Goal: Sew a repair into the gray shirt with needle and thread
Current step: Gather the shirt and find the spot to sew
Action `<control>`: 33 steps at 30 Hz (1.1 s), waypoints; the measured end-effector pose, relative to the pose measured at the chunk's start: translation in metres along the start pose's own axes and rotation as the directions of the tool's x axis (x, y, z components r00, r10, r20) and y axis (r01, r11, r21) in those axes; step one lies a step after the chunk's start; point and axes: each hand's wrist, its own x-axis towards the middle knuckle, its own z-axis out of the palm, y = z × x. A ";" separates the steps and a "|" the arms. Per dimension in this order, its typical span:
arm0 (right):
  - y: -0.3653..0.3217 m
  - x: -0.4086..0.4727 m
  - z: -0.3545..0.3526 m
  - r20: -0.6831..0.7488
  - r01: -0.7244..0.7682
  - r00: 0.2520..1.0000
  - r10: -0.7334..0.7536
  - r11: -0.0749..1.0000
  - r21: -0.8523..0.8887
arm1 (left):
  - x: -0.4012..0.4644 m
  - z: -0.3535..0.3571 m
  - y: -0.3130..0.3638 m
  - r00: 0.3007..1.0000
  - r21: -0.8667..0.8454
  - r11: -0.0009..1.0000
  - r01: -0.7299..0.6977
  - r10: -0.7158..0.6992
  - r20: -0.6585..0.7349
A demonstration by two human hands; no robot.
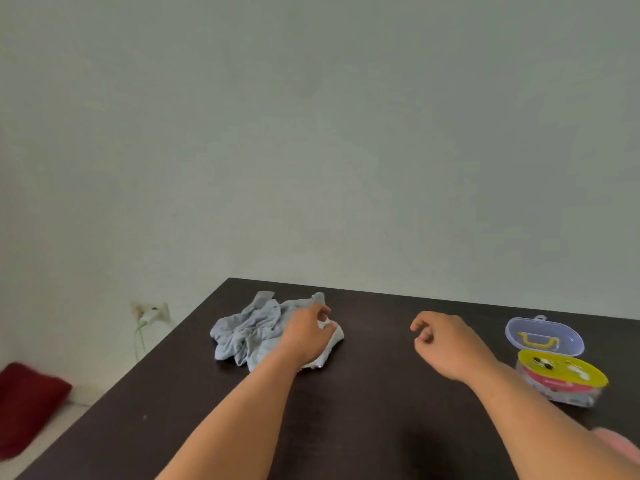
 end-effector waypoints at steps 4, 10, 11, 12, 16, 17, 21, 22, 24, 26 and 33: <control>-0.054 0.015 0.031 0.050 0.065 0.996 -0.067 0.997 0.042 | -0.010 -0.040 -0.052 0.993 0.067 0.995 0.079 -0.073 -0.090; -0.114 0.031 0.083 0.102 0.143 0.983 -0.152 0.986 0.088 | -0.026 -0.065 -0.112 0.976 0.140 0.973 0.183 -0.163 -0.142; -0.122 0.033 0.091 0.109 0.151 0.981 -0.161 0.984 0.092 | -0.028 -0.067 -0.119 0.975 0.139 0.971 0.193 -0.175 -0.134; -0.129 0.034 0.098 0.117 0.154 0.979 -0.164 0.984 0.092 | -0.031 -0.068 -0.124 0.976 0.129 0.971 0.201 -0.187 -0.114; -0.147 0.037 0.128 0.204 0.170 0.963 -0.175 0.985 0.042 | -0.036 -0.066 -0.140 0.979 0.218 0.957 0.191 -0.201 0.027; -0.149 0.037 0.133 0.237 0.171 0.956 -0.171 0.985 0.021 | -0.036 -0.065 -0.141 0.981 0.281 0.944 0.171 -0.190 0.041; -0.155 0.037 0.152 0.280 0.221 0.943 -0.182 0.968 -0.118 | -0.032 -0.061 -0.142 0.990 0.406 0.907 0.113 -0.138 0.032; -0.155 0.038 0.155 0.269 0.232 0.945 -0.186 0.961 -0.151 | -0.031 -0.061 -0.142 0.991 0.415 0.904 0.107 -0.132 0.031; -0.153 0.040 0.160 0.235 0.233 0.953 -0.189 0.957 -0.173 | -0.029 -0.060 -0.144 0.992 0.423 0.900 0.101 -0.124 0.027; -0.151 0.041 0.162 0.207 0.220 0.961 -0.186 0.963 -0.157 | -0.029 -0.060 -0.146 0.993 0.428 0.898 0.103 -0.121 0.014; -0.156 0.044 0.149 0.199 0.154 0.972 -0.121 0.975 -0.159 | -0.031 -0.071 -0.133 0.981 0.328 0.925 0.192 -0.191 -0.034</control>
